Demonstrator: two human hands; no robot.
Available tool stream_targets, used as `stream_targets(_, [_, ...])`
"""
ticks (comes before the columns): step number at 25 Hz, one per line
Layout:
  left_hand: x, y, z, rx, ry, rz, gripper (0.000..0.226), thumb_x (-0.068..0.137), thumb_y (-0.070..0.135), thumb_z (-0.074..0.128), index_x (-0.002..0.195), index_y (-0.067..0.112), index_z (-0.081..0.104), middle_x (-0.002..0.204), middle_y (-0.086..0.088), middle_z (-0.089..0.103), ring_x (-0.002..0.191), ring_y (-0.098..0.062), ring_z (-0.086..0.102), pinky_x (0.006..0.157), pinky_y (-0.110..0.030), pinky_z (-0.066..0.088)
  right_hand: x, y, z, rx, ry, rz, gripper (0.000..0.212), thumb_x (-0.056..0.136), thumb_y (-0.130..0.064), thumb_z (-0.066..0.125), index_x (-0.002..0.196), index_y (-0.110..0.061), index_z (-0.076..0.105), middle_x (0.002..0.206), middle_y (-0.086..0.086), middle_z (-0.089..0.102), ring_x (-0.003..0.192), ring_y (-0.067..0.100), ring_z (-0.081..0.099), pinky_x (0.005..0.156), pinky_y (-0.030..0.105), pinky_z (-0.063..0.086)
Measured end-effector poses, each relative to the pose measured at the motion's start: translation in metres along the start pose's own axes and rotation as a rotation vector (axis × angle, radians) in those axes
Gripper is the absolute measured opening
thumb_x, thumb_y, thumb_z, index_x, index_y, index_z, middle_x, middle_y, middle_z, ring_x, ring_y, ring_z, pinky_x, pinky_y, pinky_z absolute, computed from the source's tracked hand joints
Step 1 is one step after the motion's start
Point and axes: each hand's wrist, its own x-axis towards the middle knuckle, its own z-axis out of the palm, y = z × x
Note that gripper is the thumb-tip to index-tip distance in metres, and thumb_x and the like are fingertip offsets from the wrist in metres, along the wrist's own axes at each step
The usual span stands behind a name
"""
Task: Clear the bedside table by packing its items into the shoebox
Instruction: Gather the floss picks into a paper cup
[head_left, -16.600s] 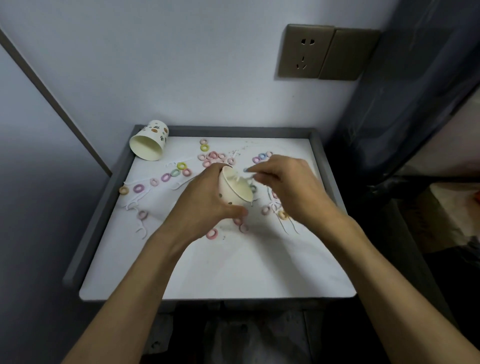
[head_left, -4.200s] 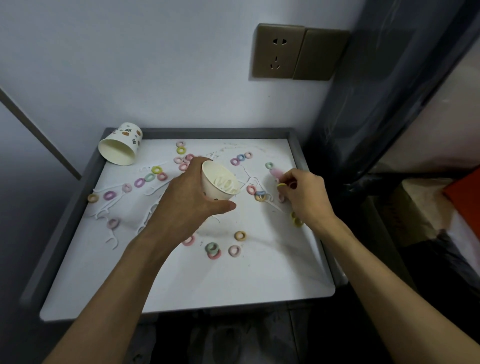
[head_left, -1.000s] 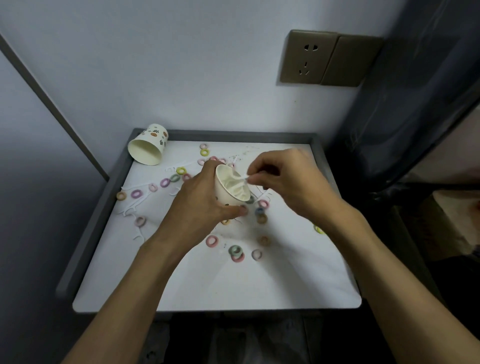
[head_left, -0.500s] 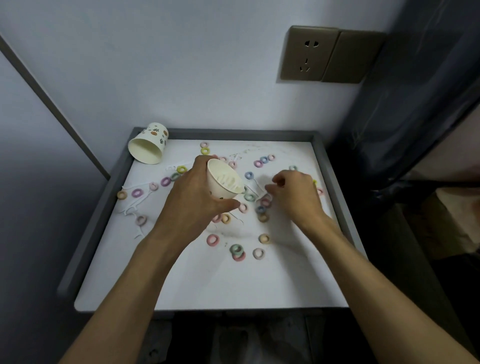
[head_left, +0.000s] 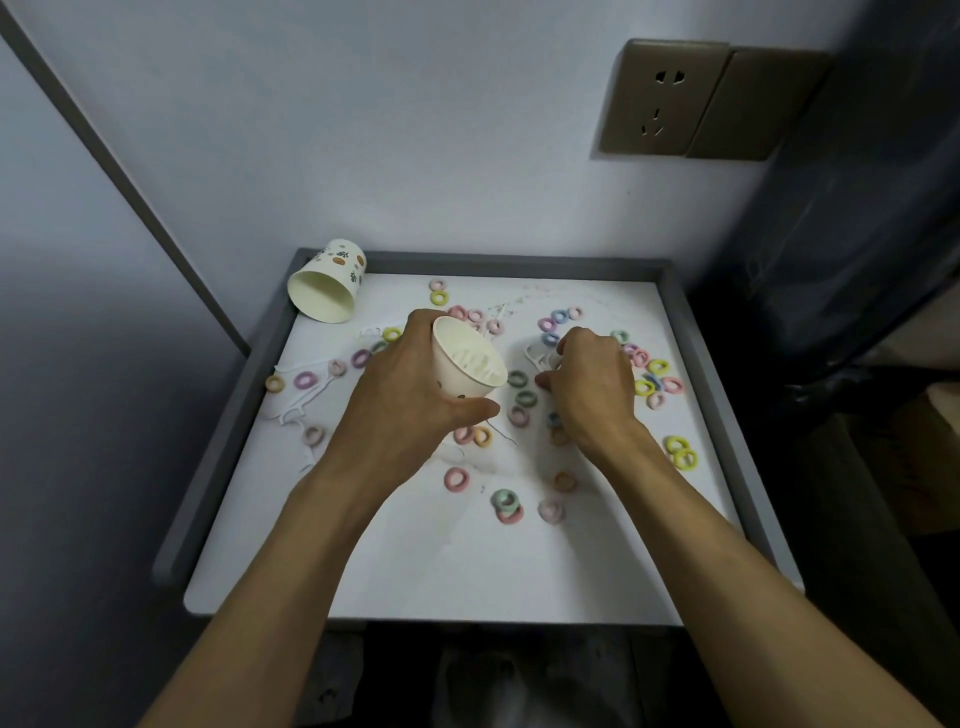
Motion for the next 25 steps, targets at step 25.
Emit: stream_targets(25, [-0.003,-0.009,-0.003,-0.007,-0.026,-0.001,0.076,0.062,0.033,0.089,0.122,0.034,0.044,0.103,0.015,0.056,0.09,-0.007,0.053,0.064,-0.016,0.04,-0.015,-0.027,-0.085,0.268,-0.156,-0.542,0.01,0.086,-0.024,0.066,0.079,-0.03,0.068,0.059,-0.02,0.065,0.053,-0.001,0.057,0.051,0.007,0.038])
